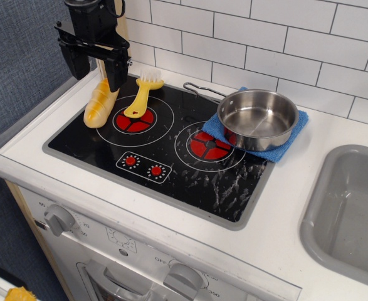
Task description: Take the bread out of the pot and place it to the left of the brush.
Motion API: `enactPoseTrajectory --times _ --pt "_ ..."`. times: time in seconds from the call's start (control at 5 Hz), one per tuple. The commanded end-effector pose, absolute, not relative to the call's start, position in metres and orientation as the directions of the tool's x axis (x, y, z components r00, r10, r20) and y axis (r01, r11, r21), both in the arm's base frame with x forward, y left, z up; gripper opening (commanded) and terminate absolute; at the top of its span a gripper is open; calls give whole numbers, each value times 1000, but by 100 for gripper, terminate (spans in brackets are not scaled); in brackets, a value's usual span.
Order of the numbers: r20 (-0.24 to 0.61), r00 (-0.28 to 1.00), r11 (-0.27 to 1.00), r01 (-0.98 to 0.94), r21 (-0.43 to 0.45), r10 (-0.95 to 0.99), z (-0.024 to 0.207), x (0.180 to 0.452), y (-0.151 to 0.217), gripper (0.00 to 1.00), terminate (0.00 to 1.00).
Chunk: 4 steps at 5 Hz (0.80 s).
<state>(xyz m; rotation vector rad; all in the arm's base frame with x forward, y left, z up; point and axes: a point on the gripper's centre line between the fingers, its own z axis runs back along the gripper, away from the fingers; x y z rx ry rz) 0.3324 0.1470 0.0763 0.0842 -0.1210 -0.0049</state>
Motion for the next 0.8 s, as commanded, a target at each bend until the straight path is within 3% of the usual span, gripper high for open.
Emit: enactPoseTrajectory --times 0.0,0.4,0.6 --pt "180 984 994 -3 113 -17 103 323 147 100 0" --pt "180 984 994 -3 113 -17 103 323 147 100 0" --pt "180 984 994 -3 113 -17 103 323 147 100 100"
